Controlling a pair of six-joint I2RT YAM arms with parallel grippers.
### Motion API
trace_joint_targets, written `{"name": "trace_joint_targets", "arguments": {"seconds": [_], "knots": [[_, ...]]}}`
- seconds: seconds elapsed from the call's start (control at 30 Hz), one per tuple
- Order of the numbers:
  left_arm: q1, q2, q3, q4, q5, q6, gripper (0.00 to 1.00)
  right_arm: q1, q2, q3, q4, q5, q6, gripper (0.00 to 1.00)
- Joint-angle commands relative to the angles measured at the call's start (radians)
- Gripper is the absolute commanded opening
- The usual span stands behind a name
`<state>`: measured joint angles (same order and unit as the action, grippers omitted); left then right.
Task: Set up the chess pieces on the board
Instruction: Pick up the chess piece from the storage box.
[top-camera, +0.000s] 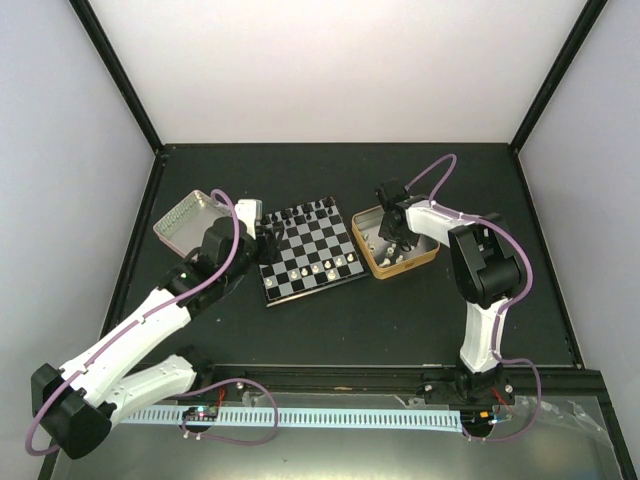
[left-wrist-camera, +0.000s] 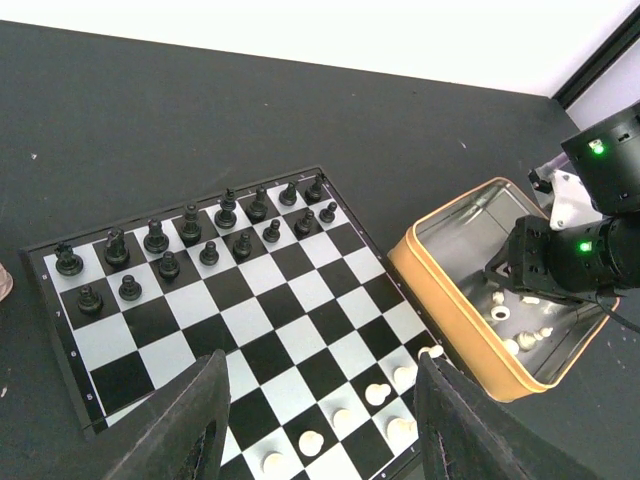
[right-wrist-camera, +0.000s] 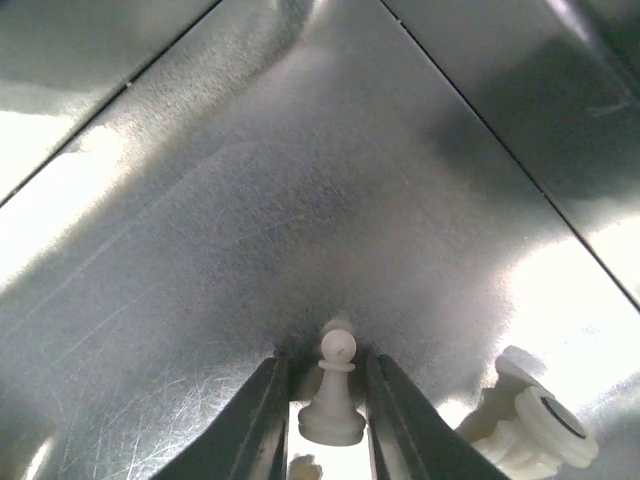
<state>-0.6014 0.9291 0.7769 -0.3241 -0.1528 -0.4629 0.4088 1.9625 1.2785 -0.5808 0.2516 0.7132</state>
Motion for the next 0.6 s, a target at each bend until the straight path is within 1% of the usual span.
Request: {"name": "trace_joint_targets", "arguments": {"seconds": [0.0,0.2,0.33,0.43,0.57], "knots": [[0.006,-0.004,0.006,0.015,0.004,0.014,0.52,-0.01,0.014,-0.013,0.01,0.006,0.003,0.2],[0.006,-0.001,0.007,0.014,0.005,0.013,0.52,-0.011,0.008,-0.02,0.014,-0.004,0.004,0.11],[0.006,-0.002,0.011,0.016,0.008,0.013,0.53,-0.011,-0.026,-0.034,0.029,-0.005,-0.006,0.09],[0.008,0.0,0.015,0.017,0.018,0.011,0.53,-0.011,-0.099,-0.069,0.082,-0.035,-0.041,0.09],[0.01,0.007,0.028,0.023,0.056,0.009,0.54,-0.011,-0.249,-0.127,0.182,-0.112,-0.119,0.09]]}}
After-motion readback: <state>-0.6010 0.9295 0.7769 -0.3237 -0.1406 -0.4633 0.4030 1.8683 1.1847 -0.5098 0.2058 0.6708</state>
